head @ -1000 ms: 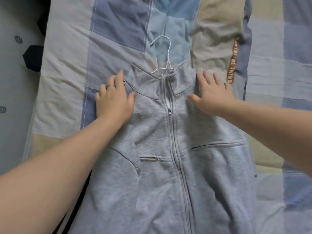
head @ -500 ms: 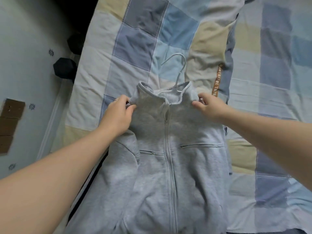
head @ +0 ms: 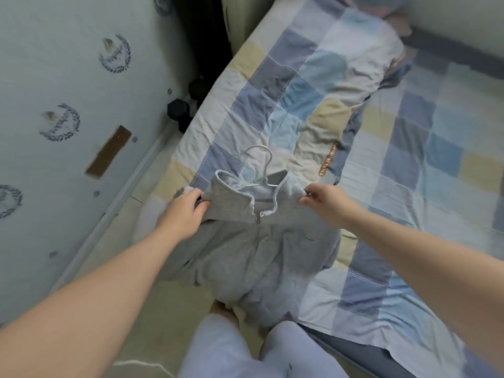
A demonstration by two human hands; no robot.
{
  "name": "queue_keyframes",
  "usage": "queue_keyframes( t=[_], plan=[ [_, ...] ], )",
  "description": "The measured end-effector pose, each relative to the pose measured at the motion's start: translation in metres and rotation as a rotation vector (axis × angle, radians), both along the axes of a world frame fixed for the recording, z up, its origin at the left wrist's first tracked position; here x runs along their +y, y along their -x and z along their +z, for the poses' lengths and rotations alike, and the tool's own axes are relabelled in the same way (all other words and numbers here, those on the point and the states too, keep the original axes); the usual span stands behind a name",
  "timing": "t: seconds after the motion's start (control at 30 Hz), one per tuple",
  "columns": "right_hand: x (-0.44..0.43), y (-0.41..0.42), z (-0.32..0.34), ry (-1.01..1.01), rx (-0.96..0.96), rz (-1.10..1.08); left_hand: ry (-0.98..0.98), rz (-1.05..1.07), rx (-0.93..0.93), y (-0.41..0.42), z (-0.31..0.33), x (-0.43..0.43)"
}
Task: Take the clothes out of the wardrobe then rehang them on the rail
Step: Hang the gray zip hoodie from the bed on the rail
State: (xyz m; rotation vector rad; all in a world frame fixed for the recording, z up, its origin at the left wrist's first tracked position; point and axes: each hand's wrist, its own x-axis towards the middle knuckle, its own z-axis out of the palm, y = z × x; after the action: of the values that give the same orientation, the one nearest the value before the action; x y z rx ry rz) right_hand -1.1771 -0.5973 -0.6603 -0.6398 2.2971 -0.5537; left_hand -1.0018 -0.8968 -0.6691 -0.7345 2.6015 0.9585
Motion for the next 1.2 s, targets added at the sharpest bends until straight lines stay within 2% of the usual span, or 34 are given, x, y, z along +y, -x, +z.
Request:
queue_keyframes(
  t=[0.23,0.47,0.67,0.97,1.2],
  plan=[
    [0.018,-0.050,0.069,0.127,-0.002,0.056,-0.041,0.227,0.059,-0.097,0.083,0.048],
    [0.010,-0.105,0.127,0.177,0.100,0.186,-0.002,0.399,0.135,-0.186,0.142,0.068],
    [0.012,-0.188,0.156,0.204,0.191,0.315,0.012,0.496,0.215,-0.294,0.162,0.087],
    [0.057,-0.350,0.166,0.332,0.208,0.324,0.024,0.576,0.301,-0.464,0.173,0.148],
    [0.095,-0.442,0.184,0.263,0.223,0.397,0.021,0.609,0.318,-0.568,0.183,0.207]
  ],
)
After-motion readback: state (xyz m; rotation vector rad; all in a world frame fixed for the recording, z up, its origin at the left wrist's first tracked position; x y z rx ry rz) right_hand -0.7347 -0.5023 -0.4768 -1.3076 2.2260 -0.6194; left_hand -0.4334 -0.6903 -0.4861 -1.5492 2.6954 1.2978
